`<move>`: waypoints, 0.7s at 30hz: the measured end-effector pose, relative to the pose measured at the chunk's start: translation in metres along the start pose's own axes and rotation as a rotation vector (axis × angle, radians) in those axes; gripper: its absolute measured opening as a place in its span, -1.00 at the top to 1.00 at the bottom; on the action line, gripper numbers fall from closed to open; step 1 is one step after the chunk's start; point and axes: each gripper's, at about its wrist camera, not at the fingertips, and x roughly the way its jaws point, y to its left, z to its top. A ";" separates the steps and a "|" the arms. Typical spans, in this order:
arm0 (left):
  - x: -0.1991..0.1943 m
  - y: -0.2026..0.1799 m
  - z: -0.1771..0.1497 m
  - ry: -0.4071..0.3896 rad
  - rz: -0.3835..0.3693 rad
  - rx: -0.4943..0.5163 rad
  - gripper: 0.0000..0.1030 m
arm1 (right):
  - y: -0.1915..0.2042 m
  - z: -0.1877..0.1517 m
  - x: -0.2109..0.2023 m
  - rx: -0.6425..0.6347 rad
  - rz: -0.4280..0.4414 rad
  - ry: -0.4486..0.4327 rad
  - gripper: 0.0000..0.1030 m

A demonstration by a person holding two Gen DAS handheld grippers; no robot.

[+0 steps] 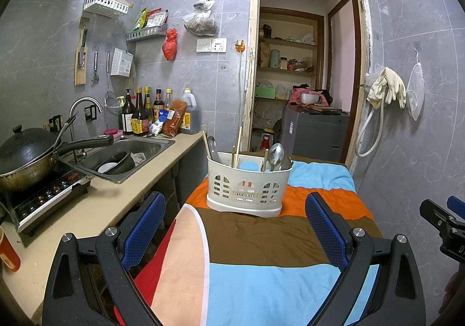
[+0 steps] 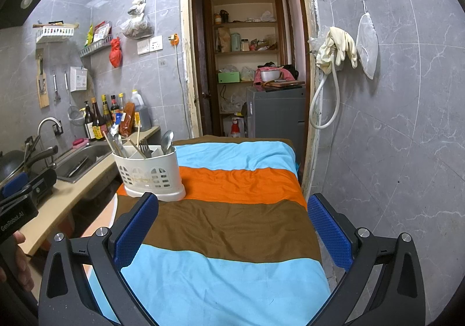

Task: Organize utensils

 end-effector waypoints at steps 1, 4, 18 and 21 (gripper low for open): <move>0.000 0.000 0.000 0.000 0.001 0.000 -0.83 | 0.000 0.000 0.000 0.000 0.000 0.001 -1.00; 0.000 0.000 0.000 -0.001 0.001 -0.001 -0.83 | 0.000 0.000 0.000 0.000 0.000 0.000 -1.00; 0.001 -0.004 0.000 0.007 0.001 -0.011 -0.83 | 0.001 0.000 0.000 -0.001 -0.001 0.001 -1.00; 0.003 -0.010 0.000 0.009 0.017 -0.009 -0.83 | 0.001 0.001 0.000 -0.002 -0.001 0.000 -1.00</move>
